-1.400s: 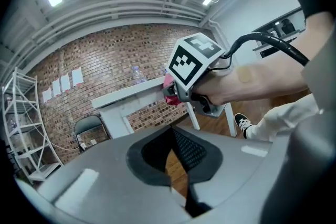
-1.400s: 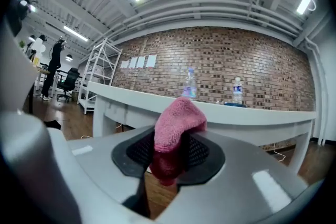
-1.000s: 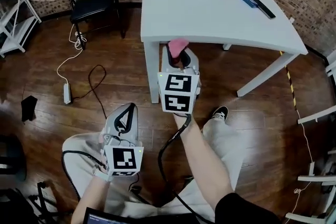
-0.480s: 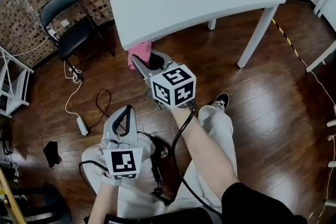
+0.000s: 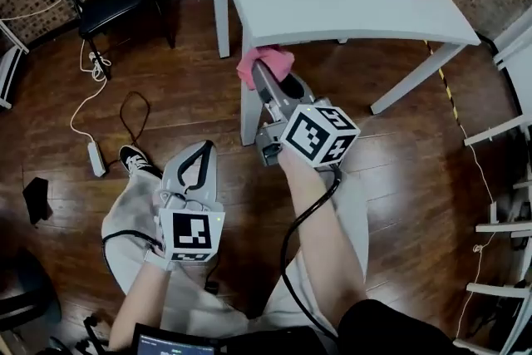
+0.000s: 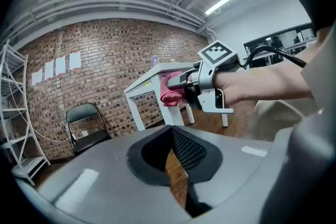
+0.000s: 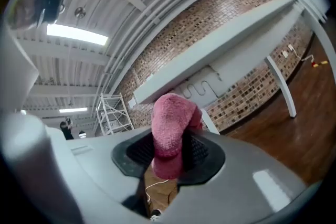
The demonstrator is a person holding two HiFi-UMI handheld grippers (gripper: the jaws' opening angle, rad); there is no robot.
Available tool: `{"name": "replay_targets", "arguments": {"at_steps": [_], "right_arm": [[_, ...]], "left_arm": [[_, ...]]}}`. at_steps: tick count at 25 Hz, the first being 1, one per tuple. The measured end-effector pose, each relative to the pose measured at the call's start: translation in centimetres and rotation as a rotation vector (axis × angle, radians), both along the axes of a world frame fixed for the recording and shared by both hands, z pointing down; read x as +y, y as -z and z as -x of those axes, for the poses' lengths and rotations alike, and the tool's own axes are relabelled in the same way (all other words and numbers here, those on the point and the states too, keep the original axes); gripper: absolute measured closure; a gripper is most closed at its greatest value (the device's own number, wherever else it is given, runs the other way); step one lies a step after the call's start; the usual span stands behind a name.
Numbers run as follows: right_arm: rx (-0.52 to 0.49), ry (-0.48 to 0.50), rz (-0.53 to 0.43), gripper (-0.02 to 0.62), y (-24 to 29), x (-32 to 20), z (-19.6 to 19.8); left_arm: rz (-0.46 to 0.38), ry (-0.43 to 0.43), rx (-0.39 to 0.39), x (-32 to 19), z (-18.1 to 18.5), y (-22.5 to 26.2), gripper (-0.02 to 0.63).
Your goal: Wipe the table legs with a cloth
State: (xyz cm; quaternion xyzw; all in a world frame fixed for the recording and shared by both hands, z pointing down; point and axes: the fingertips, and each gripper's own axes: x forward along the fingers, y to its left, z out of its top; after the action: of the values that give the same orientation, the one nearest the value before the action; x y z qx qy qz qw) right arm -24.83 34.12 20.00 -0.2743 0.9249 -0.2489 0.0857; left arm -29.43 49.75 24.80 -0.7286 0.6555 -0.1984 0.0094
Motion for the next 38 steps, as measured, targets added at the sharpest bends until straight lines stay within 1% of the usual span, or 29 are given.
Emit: {"name": "replay_targets", "arguments": {"at_steps": [1, 3, 6, 9, 12, 14, 16, 18, 19, 21, 23, 24, 25, 26, 27, 29, 30, 32, 33, 34, 36, 38], "right_arm": [[-0.011, -0.013, 0.032, 0.492, -0.8, -0.3, 0.2], [0.009, -0.04, 0.077, 0.492, -3.1, -0.7, 0.5], [0.09, -0.062, 0.115, 0.492, -6.7, -0.7, 0.5], [0.16, -0.077, 0.161, 0.492, -10.0, -0.5, 0.7], [0.212, -0.096, 0.223, 0.492, -13.6, -0.3, 0.8], [0.242, -0.103, 0.242, 0.492, -15.5, -0.2, 1.0], [0.282, -0.105, 0.264, 0.491, -17.6, -0.1, 1.3], [0.321, -0.104, 0.287, 0.491, -19.6, 0.0, 1.4], [0.333, -0.102, 0.292, 0.491, -20.4, 0.0, 1.5], [0.37, -0.098, 0.293, 0.489, -21.7, -0.1, 1.5], [0.437, -0.094, 0.286, 0.488, -23.0, -0.1, 1.4], [0.481, -0.092, 0.279, 0.488, -23.7, 0.0, 1.3], [0.529, -0.087, 0.269, 0.488, -24.3, 0.1, 1.3], [0.58, -0.082, 0.257, 0.488, -25.0, 0.1, 1.2], [0.632, -0.076, 0.246, 0.488, -25.7, 0.1, 1.2], [0.725, -0.067, 0.232, 0.488, -27.3, 0.0, 1.3], [0.763, -0.064, 0.232, 0.488, -28.3, 0.1, 1.2], [0.818, -0.057, 0.25, 0.488, -30.2, 0.3, 1.2], [0.841, -0.052, 0.266, 0.488, -31.2, 0.4, 1.2], [0.866, -0.044, 0.283, 0.488, -32.4, 0.4, 1.3], [0.929, -0.027, 0.316, 0.488, -35.3, 0.5, 1.6], [0.991, -0.014, 0.337, 0.488, -38.4, 0.7, 1.8]], "left_arm": [[-0.001, -0.005, 0.002, -0.5, 0.9, -0.5, 0.604], [0.001, -0.016, -0.006, -1.3, 2.9, -1.5, 0.604], [-0.007, -0.013, -0.003, -2.3, 5.2, -2.3, 0.604], [-0.019, 0.008, -0.001, -3.6, 8.1, -2.3, 0.604], [-0.021, 0.029, -0.002, -5.1, 10.8, -2.9, 0.604], [-0.024, 0.035, 0.008, -6.5, 12.2, -3.2, 0.604], [-0.027, 0.022, 0.013, -8.1, 13.1, -3.4, 0.604], [-0.012, -0.031, 0.016, -9.8, 12.9, -4.1, 0.604], [0.008, -0.077, 0.02, -10.7, 12.4, -4.7, 0.604], [0.073, -0.2, 0.03, -12.1, 10.6, -6.5, 0.604], [0.143, -0.323, 0.045, -12.8, 8.6, -8.8, 0.604], [0.173, -0.366, 0.06, -12.9, 7.7, -10.1, 0.604], [0.2, -0.39, 0.079, -12.9, 7.2, -11.3, 0.604], [0.231, -0.395, 0.094, -13.0, 7.1, -12.4, 0.604], [0.266, -0.383, 0.099, -13.3, 7.4, -13.4, 0.604], [0.337, -0.337, 0.089, -14.5, 8.9, -14.6, 0.604], [0.358, -0.319, 0.1, -15.3, 9.8, -14.7, 0.604], [0.382, -0.31, 0.165, -16.6, 11.0, -14.3, 0.604], [0.394, -0.32, 0.193, -17.2, 11.4, -14.0, 0.604], [0.409, -0.339, 0.204, -17.6, 11.6, -13.8, 0.604], [0.443, -0.395, 0.179, -17.9, 11.5, -14.2, 0.604], [0.472, -0.448, 0.129, -17.8, 11.3, -15.2, 0.604]]}}
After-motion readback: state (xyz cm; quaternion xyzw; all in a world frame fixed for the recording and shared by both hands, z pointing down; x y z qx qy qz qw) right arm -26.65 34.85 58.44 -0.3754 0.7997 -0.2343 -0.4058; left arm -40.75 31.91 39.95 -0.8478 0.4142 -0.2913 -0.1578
